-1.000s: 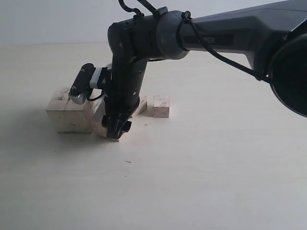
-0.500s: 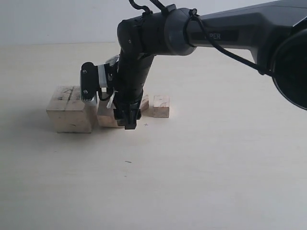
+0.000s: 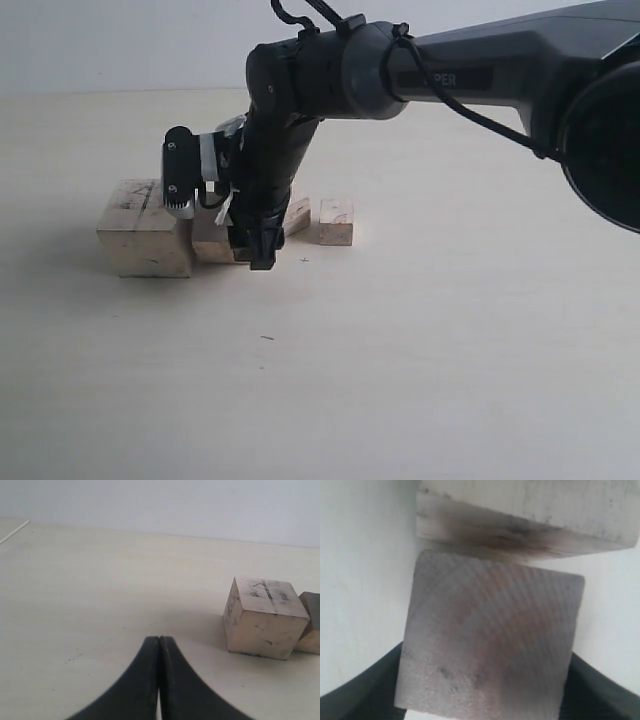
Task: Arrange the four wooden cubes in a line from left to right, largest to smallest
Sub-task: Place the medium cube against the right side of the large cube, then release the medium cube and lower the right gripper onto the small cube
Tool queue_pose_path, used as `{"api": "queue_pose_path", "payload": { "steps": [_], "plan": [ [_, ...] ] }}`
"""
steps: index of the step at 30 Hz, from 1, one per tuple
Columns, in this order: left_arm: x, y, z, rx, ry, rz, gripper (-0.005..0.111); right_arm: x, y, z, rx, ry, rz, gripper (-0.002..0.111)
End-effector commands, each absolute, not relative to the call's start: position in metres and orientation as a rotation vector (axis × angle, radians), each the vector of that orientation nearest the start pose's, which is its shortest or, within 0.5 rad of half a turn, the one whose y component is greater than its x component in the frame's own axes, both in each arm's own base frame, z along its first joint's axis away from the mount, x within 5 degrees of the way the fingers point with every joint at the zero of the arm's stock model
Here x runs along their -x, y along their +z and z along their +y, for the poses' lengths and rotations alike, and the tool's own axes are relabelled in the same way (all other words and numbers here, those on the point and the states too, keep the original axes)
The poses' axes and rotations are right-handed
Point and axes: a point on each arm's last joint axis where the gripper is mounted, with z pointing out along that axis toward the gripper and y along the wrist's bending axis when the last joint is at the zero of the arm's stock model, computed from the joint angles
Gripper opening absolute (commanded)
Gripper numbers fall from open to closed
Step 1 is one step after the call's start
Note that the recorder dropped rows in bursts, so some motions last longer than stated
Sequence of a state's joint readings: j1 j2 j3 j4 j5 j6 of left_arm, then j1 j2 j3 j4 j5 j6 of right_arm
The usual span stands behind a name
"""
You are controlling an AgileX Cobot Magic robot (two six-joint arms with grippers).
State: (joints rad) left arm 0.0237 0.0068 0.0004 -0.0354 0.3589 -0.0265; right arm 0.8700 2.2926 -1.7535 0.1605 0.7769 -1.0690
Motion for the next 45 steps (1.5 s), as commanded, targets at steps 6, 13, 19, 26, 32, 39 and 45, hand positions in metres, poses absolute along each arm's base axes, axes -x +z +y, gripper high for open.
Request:
{"api": "queue_pose_path", "payload": {
  "steps": [6, 13, 19, 26, 32, 39, 45],
  "plan": [
    [-0.053, 0.182, 0.000, 0.071, -0.046, 1.834, 0.000, -0.304, 0.115, 0.377, 2.210, 0.191, 1.714, 0.000],
    [-0.053, 0.182, 0.000, 0.071, -0.046, 1.834, 0.000, -0.303, 0.115, 0.378, 2.196, 0.212, 1.730, 0.018],
    [-0.053, 0.182, 0.000, 0.071, -0.046, 1.834, 0.000, -0.303, 0.115, 0.378, 2.182, 0.216, 1.749, 0.054],
    [-0.053, 0.182, 0.000, 0.071, -0.046, 1.834, 0.000, -0.308, 0.118, 0.379, 2.083, 0.185, 1.792, 0.080],
    [-0.053, 0.182, 0.000, 0.071, -0.046, 1.834, 0.000, -0.310, 0.132, 0.377, 2.057, 0.159, 1.786, 0.082],
    [-0.053, 0.182, 0.000, 0.071, -0.046, 1.834, 0.000, -0.308, 0.160, 0.374, 2.000, 0.156, 1.803, 0.082],
    [-0.053, 0.182, 0.000, 0.071, -0.046, 1.834, 0.000, -0.301, 0.183, 0.366, 1.967, 0.179, 1.905, 0.082]
  ]
}}
